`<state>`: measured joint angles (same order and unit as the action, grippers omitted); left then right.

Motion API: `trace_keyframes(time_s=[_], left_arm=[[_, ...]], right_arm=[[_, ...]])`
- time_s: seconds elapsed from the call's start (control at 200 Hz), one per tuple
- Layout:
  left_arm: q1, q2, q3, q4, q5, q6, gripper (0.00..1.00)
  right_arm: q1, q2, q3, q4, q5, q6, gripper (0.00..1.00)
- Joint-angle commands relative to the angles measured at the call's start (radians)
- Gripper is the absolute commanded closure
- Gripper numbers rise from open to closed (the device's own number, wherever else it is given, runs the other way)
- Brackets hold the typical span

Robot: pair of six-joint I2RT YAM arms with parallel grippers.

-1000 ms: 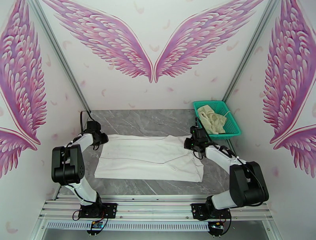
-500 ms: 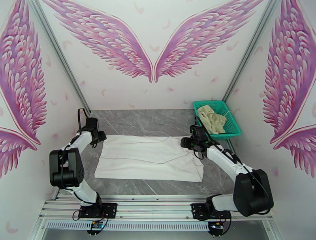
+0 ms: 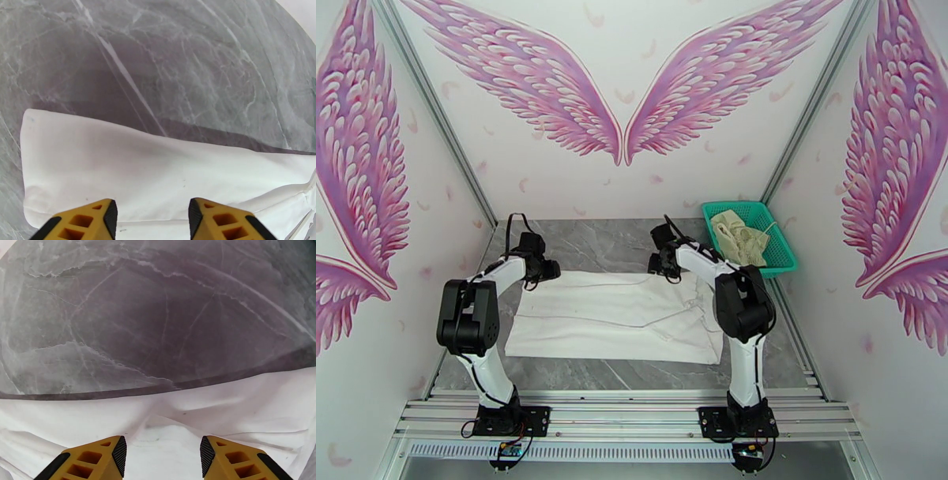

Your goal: Fold and stack the mixed laundry pile

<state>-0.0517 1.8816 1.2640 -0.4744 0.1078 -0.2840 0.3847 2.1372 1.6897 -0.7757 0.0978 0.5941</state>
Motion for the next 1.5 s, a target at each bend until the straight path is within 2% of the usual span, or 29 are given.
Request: trace_keyframes(time_s=[0.0, 0.22, 0.335, 0.555, 0.685, 0.895, 1.164, 1.354, 1.404, 1.494], left_arm=[[-0.008, 0.015, 0.019, 0.002, 0.008, 0.009, 0.46], [-0.01, 0.026, 0.046, -0.006, -0.004, 0.017, 0.47], [-0.01, 0.031, 0.043, -0.007, -0.002, 0.017, 0.47], [-0.01, 0.029, 0.04, -0.011, -0.005, 0.017, 0.47], [-0.01, 0.026, 0.035, -0.013, -0.008, 0.017, 0.47], [-0.01, 0.002, 0.034, -0.026, -0.027, 0.011, 0.47], [0.002, -0.077, -0.07, -0.051, -0.101, -0.047, 0.48], [0.003, -0.144, -0.144, -0.032, -0.138, -0.091, 0.44], [0.007, -0.16, -0.154, -0.039, -0.15, -0.09, 0.44], [0.017, -0.193, -0.167, -0.053, -0.167, -0.082, 0.42]], right_arm=[[0.005, 0.071, 0.085, -0.084, 0.049, 0.105, 0.45], [0.012, 0.126, 0.118, -0.099, 0.065, 0.134, 0.6], [0.015, 0.112, 0.126, -0.109, 0.079, 0.131, 0.76], [0.034, 0.03, 0.109, -0.135, 0.14, 0.118, 0.97], [0.049, -0.041, 0.053, -0.128, 0.15, 0.128, 1.0], [0.093, -0.191, -0.102, -0.093, 0.163, 0.185, 1.0], [0.175, -0.413, -0.396, -0.014, 0.187, 0.295, 1.0], [0.237, -0.473, -0.561, 0.095, 0.186, 0.381, 0.63], [0.245, -0.473, -0.568, 0.094, 0.184, 0.382, 0.58], [0.252, -0.49, -0.574, 0.071, 0.191, 0.375, 0.54]])
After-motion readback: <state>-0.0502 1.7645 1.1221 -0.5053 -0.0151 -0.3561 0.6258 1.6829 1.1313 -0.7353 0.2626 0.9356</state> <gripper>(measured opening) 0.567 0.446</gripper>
